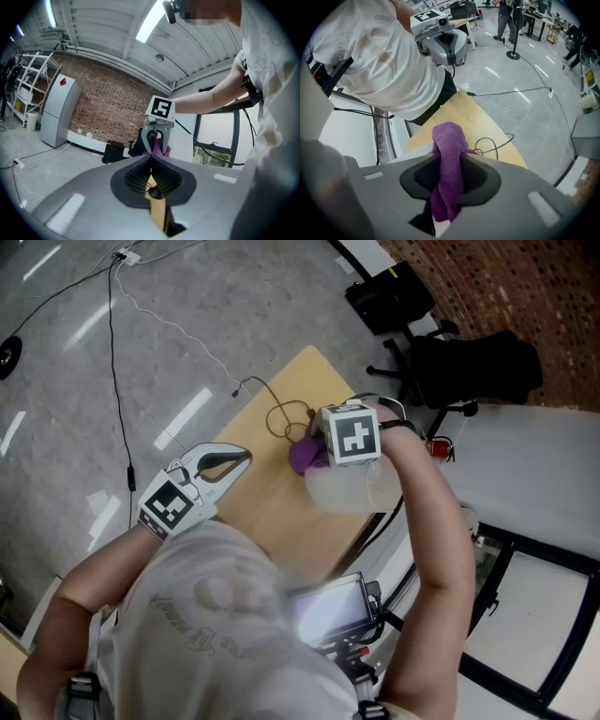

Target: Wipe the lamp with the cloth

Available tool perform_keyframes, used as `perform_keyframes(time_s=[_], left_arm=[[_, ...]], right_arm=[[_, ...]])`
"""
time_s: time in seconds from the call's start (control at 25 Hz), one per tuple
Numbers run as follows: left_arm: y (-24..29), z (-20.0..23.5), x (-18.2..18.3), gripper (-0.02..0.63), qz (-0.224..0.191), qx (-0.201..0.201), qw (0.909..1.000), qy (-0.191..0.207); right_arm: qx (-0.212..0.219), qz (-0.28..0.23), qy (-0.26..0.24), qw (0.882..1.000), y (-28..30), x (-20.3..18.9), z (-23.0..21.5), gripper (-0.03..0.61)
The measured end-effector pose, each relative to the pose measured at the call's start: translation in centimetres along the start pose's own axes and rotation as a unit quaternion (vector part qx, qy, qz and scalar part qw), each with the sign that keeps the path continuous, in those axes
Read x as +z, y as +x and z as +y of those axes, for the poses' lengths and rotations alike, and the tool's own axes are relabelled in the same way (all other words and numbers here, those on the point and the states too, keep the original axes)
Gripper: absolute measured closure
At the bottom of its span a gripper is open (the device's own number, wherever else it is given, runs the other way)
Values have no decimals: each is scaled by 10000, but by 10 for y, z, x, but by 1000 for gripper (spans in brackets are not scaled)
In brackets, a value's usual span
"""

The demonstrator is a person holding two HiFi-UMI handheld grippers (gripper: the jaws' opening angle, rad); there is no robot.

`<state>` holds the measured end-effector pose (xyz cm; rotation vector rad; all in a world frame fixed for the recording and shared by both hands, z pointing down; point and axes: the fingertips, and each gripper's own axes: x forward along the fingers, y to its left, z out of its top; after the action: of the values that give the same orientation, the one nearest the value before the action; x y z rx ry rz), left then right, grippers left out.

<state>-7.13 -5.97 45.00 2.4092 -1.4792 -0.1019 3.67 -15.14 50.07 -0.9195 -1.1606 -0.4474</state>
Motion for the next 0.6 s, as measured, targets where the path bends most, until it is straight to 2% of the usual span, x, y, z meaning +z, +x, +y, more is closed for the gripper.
perform_keyframes(time_s=[0.28, 0.44, 0.6], left_arm=[[-13, 16, 4, 612, -73, 256, 9996, -39], [-13, 15, 3, 612, -27, 208, 9998, -11], [-7, 6, 4, 612, -17, 38, 10000, 46]], right_arm=[[6, 309, -104, 9995, 26, 11, -17, 456], [-157, 5, -186, 9997, 11, 23, -13, 456], [-673, -256, 54, 9974, -26, 25, -6, 456]])
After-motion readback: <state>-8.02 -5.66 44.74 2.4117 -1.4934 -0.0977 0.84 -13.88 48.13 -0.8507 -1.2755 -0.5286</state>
